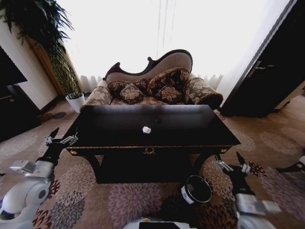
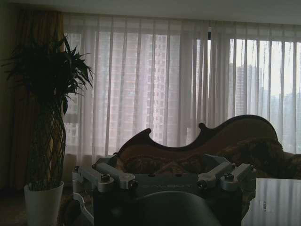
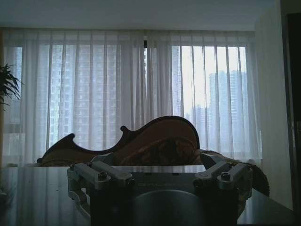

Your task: Move to the front of the table and place the trash on the table into the trash bin.

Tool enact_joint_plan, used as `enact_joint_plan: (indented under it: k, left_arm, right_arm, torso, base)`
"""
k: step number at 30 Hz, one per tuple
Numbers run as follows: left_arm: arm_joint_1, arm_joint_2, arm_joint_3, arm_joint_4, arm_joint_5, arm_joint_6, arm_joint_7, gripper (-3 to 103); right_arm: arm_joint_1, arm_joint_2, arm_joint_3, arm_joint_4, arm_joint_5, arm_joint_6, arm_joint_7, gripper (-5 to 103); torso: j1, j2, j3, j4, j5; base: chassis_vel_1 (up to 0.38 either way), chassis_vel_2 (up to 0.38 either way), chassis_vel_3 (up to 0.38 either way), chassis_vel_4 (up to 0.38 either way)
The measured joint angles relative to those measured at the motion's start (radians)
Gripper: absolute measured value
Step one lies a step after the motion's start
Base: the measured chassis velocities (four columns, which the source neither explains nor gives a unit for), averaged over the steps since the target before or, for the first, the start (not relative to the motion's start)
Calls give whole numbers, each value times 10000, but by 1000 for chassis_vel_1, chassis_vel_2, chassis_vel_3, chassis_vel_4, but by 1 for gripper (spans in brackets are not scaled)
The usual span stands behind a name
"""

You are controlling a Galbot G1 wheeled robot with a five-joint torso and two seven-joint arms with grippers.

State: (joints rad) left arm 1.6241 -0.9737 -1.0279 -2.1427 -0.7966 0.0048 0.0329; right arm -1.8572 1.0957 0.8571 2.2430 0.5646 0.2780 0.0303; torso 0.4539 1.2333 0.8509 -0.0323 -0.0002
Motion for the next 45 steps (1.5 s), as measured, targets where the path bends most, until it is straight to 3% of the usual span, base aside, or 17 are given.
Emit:
enact_joint_plan:
  k: [4,10,12,20,25,31,34,38,41,45]
  left_arm:
    - [0,0,0,0,0,0,-1,100]
    - [0,0,0,0,0,0,-1,100]
    - [0,-1,0,0,0,0,-1,100]
    - [0,-1,0,0,0,0,0,100]
    - [0,-1,0,0,0,0,-1,100]
    - [0,-1,0,0,0,0,1,100]
    - [0,-1,0,0,0,0,0,100]
    - [0,0,0,0,0,0,-1,100]
    - [0,0,0,0,0,0,-2,100]
    - [0,0,0,0,0,0,-2,100]
  right_arm:
    - [436,-1238,-368,459,855,-1185,239,100]
    - [1546,-2430,-1123,619,1888,-2331,734,100]
    - [2527,-3260,-1962,575,2532,-2943,1071,100]
    - [5000,-5026,-4241,15,3457,-3751,1493,100]
    - [5919,-5976,-5110,-430,3706,-3836,1487,100]
    - [6916,-6612,-5801,-1069,3877,-3845,1249,100]
    - [8415,-6841,-6976,-1576,4365,-3988,1254,100]
    - [9666,-6836,-8115,-1814,4649,-4101,1312,100]
    - [11624,-6558,-9851,-1940,4890,-4286,1409,100]
    - [12584,-6299,-10907,-2148,4952,-4360,1473,100]
  torso:
    - [0,0,0,-3,0]
    - [0,0,0,-1,0]
    - [1,-1,1,-1,1]
    - [1,-1,0,0,2]
    - [2,-1,1,-1,0]
    - [1,-1,0,-2,-1]
    - [1,-1,0,-2,0]
    - [2,-2,0,-2,1]
    - [1,-1,0,-1,-2]
    - [1,-1,0,1,1]
  base:
    - [0,0,0,0]
    - [0,0,0,0]
    - [0,0,0,0]
    - [0,0,0,0]
    - [0,0,0,0]
    - [0,0,0,0]
    - [0,0,0,0]
    - [0,0,0,0]
    - [0,0,0,0]
    - [0,0,0,0]
